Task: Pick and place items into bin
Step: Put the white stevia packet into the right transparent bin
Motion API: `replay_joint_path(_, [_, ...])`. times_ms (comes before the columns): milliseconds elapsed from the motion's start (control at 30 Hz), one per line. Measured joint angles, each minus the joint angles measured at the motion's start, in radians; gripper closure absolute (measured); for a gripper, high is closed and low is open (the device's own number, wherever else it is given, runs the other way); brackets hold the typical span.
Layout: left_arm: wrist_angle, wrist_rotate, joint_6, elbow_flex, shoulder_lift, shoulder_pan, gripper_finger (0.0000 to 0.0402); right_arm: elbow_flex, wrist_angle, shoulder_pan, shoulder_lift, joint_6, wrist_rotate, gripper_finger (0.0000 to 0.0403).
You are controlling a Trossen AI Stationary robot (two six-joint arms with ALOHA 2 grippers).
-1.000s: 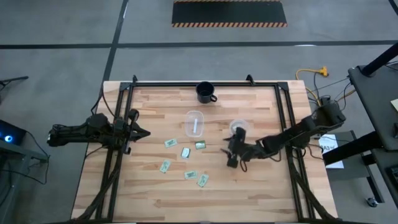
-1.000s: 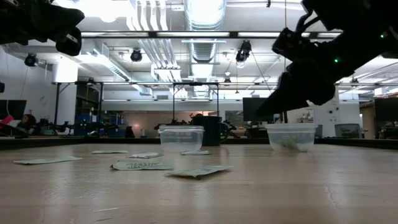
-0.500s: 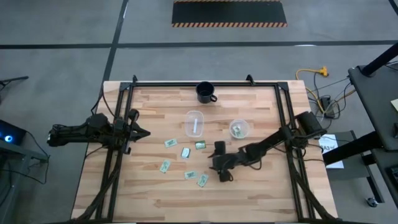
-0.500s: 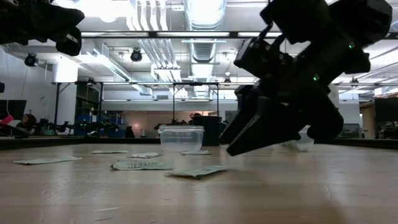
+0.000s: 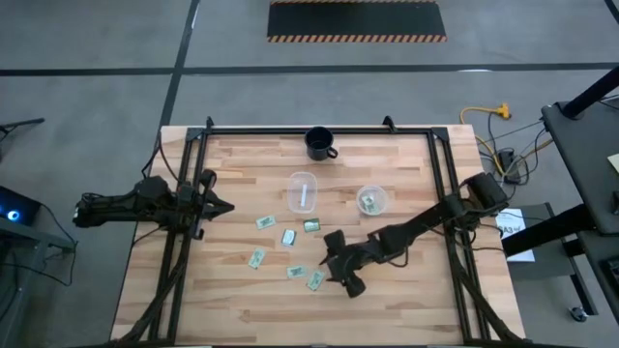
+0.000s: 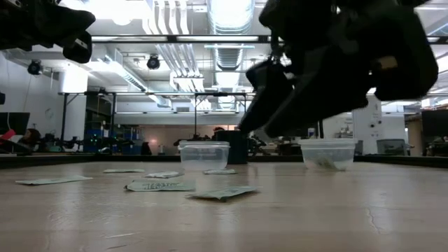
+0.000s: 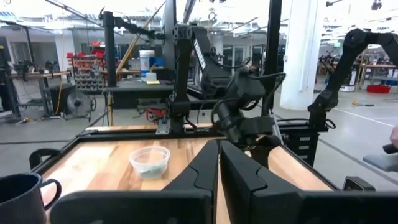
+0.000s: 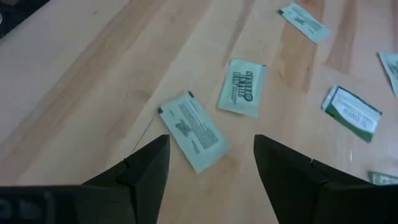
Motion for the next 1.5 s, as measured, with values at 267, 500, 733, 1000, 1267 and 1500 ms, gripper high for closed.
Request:
replay_joint_path(267, [-0.003, 0.000, 0.000, 0.000, 0.002, 0.000, 0.0401, 0.216, -0.302, 0.000, 0.068, -0.046, -0.005, 0.0179])
replay_joint_path(500, [-0.001, 0.000, 0.000, 0.000, 0.005, 0.000, 0.0401, 0.373, -0.470, 0.000, 0.162, -0.089, -0.011, 0.0179])
replay_joint_path(733, [-0.003, 0.000, 0.000, 0.000, 0.004, 0.000, 0.0401, 0.565, -0.725, 0.005, 0.277, -0.149, -0.038, 0.0179])
replay_joint_path(1000, [-0.003, 0.000, 0.000, 0.000, 0.007, 0.000, 0.0401, 0.713, -0.896, 0.007, 0.339, -0.208, -0.064, 0.0179])
replay_joint_path(1267, [0.000, 0.000, 0.000, 0.000, 0.007, 0.000, 0.0401, 0.782, -0.953, 0.018, 0.331, -0.263, -0.061, 0.0179])
replay_joint_path(1500, [-0.004, 0.000, 0.000, 0.000, 0.007, 0.000, 0.0401, 0.791, -0.953, 0.018, 0.332, -0.294, -0.060, 0.0179])
